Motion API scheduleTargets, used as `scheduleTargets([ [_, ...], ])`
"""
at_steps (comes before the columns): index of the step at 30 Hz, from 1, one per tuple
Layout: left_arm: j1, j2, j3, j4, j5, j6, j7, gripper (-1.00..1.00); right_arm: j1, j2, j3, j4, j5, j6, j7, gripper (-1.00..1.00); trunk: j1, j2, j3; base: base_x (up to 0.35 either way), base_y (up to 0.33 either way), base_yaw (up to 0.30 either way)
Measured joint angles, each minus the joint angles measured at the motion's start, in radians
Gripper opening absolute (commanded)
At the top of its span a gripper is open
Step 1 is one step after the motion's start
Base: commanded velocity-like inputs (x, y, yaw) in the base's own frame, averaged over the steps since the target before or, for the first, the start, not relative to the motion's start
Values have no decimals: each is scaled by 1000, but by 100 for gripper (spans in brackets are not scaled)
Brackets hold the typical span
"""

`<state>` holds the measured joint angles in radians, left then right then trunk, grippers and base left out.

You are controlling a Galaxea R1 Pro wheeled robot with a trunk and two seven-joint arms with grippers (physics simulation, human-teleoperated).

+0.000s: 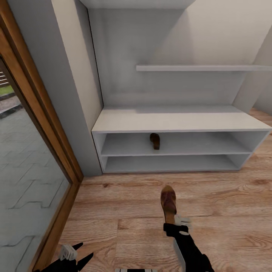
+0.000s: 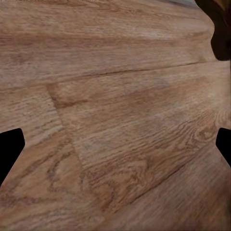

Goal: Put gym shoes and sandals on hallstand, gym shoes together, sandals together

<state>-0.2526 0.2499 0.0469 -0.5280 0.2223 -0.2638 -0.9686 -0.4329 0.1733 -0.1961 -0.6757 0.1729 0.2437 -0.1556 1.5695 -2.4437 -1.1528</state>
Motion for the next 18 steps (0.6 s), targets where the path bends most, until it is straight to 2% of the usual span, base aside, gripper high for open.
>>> scheduleTargets([
  [8, 1, 1, -4, -41, -2, 0, -8, 100, -128, 0, 19, 2, 1, 52, -31, -100, 0, 0, 0, 0, 0, 0],
  [11, 1, 3, -4, -72, -5, 2, -53, 100, -175, 0, 22, 3, 0, 68, -43, -100, 0, 0, 0, 0, 0, 0],
  [13, 2, 5, -1, -82, -7, 3, -111, 100, -227, 0, 22, 9, -1, 133, -53, -100, 0, 0, 0, 0, 0, 0],
  [16, 2, 10, 1, -85, -9, 4, -142, 100, -271, 0, 28, 11, -2, 183, -55, -100, 0, 0, 0, 0, 0, 0],
  [18, 1, 11, 1, -86, -9, 4, -151, 100, -303, 0, 46, 10, -3, 199, -55, -100, 0, 0, 0, 0, 0, 0],
])
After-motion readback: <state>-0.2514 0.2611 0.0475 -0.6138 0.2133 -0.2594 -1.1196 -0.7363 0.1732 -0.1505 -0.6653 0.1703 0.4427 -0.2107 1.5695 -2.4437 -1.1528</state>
